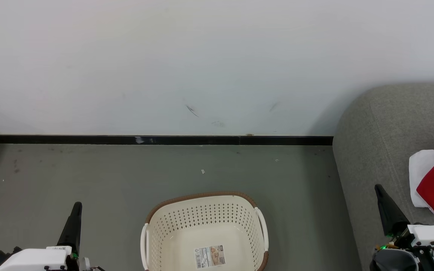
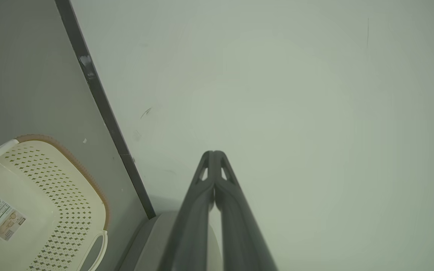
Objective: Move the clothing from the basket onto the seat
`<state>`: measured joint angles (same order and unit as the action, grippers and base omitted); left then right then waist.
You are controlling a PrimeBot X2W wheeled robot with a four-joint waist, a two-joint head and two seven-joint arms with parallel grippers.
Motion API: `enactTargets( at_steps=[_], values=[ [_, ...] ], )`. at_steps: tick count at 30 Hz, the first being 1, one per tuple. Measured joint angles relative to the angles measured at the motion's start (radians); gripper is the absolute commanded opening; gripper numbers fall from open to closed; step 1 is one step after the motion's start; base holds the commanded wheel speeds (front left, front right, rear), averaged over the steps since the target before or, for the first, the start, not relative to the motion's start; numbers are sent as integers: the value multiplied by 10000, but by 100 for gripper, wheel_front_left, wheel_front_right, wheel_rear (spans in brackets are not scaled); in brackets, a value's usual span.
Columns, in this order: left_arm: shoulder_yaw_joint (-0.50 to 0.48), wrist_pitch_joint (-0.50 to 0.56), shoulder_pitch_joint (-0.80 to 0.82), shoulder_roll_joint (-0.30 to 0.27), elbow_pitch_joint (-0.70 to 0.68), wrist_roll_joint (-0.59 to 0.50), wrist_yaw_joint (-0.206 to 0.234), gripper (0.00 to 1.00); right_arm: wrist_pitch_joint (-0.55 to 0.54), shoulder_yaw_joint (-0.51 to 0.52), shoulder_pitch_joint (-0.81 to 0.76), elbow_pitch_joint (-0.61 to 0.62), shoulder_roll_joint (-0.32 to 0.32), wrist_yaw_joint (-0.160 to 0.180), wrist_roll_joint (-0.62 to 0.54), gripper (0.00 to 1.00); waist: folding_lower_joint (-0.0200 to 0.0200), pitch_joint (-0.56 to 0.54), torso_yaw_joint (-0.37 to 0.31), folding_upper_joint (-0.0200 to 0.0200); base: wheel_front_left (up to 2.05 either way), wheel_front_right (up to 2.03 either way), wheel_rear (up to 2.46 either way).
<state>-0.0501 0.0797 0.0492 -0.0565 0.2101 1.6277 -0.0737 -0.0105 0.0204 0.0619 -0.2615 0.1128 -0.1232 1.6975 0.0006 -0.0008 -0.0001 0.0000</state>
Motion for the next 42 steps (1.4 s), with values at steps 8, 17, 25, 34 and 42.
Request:
enactTargets(
  at_steps=[8, 17, 25, 34, 42],
  values=[
    [-13, 29, 27, 2, 21, 2, -10, 0, 0, 0, 58, -15, 2, 0, 15, 0, -1, 0, 0, 0, 0, 0, 0],
    [-17, 29, 28, 4, 40, 0, -40, 0, 0, -2, 58, -25, 2, 0, 15, 0, -1, -1, 0, 0, 0, 0, 0],
    [-19, 29, 28, 4, 56, 0, -40, 0, 0, -2, 58, -35, 4, 0, 17, 0, -1, -1, -1, 0, 0, 0, 0],
    [-23, 29, 32, 6, 69, 2, -46, 0, 0, -4, 59, -52, 6, 2, 29, 0, -2, -1, -1, 0, 0, 0, 0],
    [-25, 29, 41, 6, 82, 2, -84, 0, 0, -4, 60, -56, 8, 0, 71, 0, -2, -1, -1, 0, 0, 0, 0]
  ],
)
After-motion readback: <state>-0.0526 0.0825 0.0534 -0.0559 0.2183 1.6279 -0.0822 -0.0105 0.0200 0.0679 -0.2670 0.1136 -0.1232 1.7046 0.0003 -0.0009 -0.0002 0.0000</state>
